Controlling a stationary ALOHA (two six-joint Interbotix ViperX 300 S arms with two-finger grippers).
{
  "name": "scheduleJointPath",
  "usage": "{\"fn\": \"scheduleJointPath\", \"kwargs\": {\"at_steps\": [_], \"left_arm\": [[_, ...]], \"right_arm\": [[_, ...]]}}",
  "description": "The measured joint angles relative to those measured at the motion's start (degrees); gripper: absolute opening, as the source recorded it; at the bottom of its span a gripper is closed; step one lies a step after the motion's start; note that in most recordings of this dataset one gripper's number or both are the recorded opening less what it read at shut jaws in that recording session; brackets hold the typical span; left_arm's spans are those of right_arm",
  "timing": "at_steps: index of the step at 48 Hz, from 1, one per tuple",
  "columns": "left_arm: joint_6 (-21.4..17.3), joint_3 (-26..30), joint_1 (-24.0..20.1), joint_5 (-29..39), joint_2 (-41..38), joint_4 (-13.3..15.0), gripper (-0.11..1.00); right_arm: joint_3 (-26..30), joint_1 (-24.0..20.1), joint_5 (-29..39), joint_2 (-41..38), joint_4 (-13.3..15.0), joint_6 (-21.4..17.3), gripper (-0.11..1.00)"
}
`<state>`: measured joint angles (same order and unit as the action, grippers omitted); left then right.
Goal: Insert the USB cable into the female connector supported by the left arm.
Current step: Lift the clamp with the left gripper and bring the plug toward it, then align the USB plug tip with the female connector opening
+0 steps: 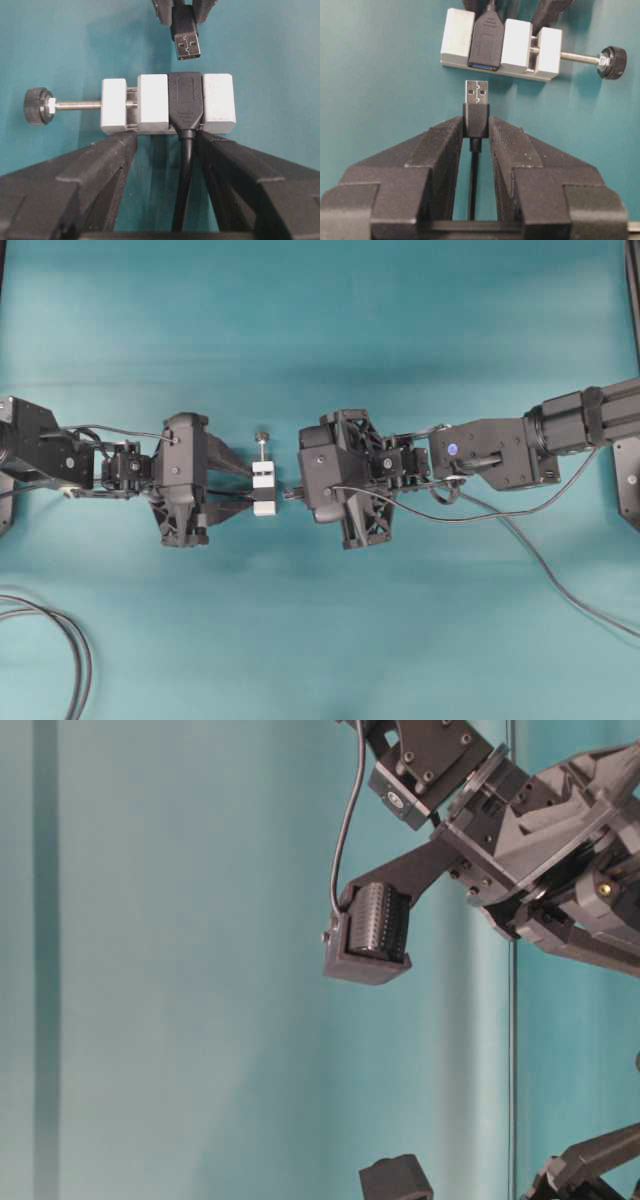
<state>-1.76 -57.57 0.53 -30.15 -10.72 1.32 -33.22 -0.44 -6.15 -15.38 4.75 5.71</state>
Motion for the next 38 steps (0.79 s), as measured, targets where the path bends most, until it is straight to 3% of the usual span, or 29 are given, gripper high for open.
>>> {"fn": "scheduleJointPath", "kwargs": {"at_steps": [38], "left_arm": [[0.0, 0.18, 0.0, 0.79, 0.18, 0.0, 0.69]], "right_arm": [[2.64, 0.18, 1.93, -1.41, 0.0, -0.18, 0.22]]}}
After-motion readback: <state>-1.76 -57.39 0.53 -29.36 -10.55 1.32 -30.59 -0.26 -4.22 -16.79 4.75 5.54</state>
